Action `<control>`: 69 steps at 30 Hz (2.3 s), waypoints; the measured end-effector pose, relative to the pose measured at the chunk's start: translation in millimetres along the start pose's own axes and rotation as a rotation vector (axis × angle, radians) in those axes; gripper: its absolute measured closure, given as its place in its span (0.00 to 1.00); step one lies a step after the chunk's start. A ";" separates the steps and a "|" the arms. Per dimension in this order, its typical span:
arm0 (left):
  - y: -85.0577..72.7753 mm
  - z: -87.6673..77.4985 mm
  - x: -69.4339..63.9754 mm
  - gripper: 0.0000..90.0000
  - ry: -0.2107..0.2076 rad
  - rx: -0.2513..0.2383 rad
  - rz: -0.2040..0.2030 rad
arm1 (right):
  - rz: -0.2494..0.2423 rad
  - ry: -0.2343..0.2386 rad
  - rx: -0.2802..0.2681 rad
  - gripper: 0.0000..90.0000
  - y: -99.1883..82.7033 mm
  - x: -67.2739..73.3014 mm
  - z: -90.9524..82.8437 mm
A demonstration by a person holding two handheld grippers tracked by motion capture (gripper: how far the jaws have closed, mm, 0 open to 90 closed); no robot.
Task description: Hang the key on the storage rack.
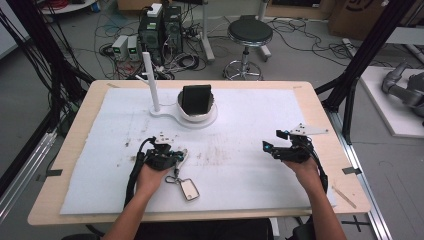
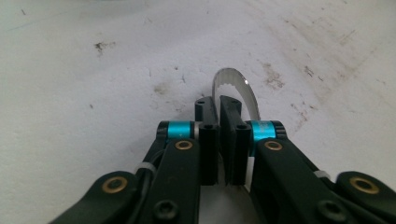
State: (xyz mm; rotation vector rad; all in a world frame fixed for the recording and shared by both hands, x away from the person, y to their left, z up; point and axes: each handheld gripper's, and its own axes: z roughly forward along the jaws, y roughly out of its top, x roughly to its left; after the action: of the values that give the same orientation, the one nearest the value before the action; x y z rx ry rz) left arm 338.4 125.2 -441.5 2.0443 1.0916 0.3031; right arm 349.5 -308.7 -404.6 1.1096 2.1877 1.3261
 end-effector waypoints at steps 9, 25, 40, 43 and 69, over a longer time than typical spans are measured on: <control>1.2 -16.8 18.1 0.98 0.025 -0.050 -0.012 | 0.002 -0.001 0.000 0.24 -0.6 -1.1 0.5; -14.0 -27.5 17.6 0.71 0.134 0.071 0.031 | -0.002 0.006 0.006 0.24 -0.6 -0.2 2.7; -18.2 -40.0 24.6 0.98 0.048 -0.059 -0.020 | -0.001 0.004 -0.003 0.24 -0.4 -1.4 0.6; -11.2 -53.3 31.9 0.98 0.030 -0.154 -0.075 | 0.003 0.003 -0.005 0.24 -0.4 -2.0 0.3; 92.8 -133.8 75.7 0.98 0.210 -0.507 -0.064 | 0.021 0.011 -0.023 0.24 0.9 -3.2 -1.7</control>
State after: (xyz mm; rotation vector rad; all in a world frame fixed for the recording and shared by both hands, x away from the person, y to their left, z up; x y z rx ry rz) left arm 368.7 225.1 -295.5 1.5477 1.0700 0.6979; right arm 350.8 -312.0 -403.2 1.1221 2.1694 1.3658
